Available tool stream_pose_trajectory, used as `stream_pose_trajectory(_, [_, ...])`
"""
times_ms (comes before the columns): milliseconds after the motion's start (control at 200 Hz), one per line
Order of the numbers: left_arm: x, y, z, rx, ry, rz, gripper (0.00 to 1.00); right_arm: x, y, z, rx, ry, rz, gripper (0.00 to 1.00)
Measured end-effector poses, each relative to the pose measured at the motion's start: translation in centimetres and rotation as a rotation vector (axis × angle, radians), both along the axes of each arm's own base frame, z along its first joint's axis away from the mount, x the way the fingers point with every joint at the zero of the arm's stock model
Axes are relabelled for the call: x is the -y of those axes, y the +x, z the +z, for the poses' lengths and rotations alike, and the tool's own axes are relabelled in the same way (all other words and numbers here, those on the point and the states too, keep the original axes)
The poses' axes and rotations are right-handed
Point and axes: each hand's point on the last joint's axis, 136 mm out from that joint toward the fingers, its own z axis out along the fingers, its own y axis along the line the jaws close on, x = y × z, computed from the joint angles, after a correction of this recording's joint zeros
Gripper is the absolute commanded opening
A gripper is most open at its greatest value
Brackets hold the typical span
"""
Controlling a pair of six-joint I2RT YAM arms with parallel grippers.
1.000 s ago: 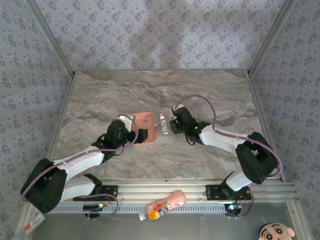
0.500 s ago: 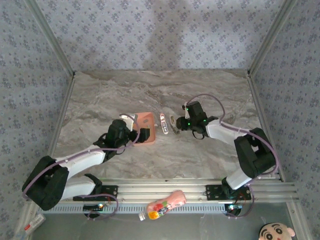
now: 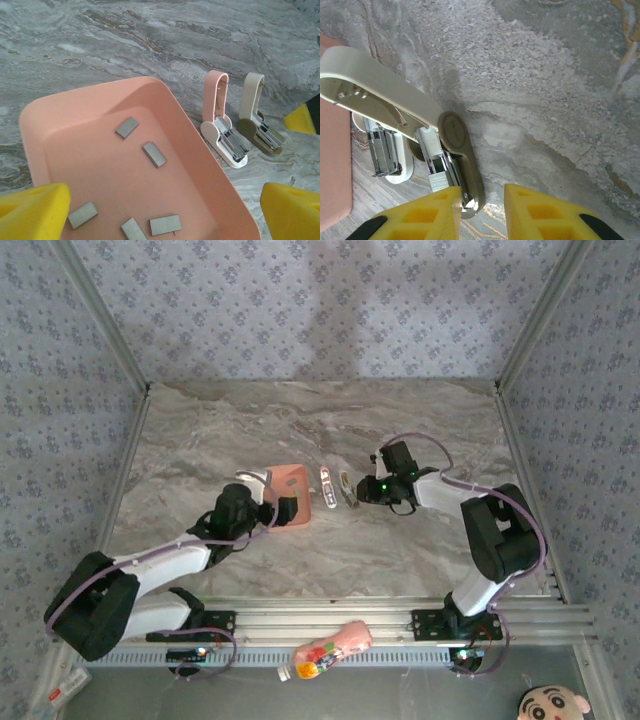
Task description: Load the staples into the stapler
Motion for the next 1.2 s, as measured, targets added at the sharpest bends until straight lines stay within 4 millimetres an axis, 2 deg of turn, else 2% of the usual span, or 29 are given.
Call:
stream_pose_trajectory(330, [-1.0,0.1,1.0,0.045,0.007,0.029,0.97,-0.1,0.0,0.3,-0.036,0.051,-0.024,0.27])
stream_pose_trajectory(655, [-2.6,0.2,0.5,0.051,0.022,0.072,0.98,-1.2,1.2,0.4,-0.052,0.059,-0.014,0.27])
stream_pose_trajectory(885, [-2.7,0.3,0.6,0.053,0.021,0.078,0.98,-1.4,0.4,-0.4,-0.094,0.043,-0.003,0.26])
stream_pose_trajectory(1199, [-2.7,0.4,0.1,0.043,0.027,0.077,0.98,-1.7,0.3,-0.7,-0.109,0.043,0.009,0.23])
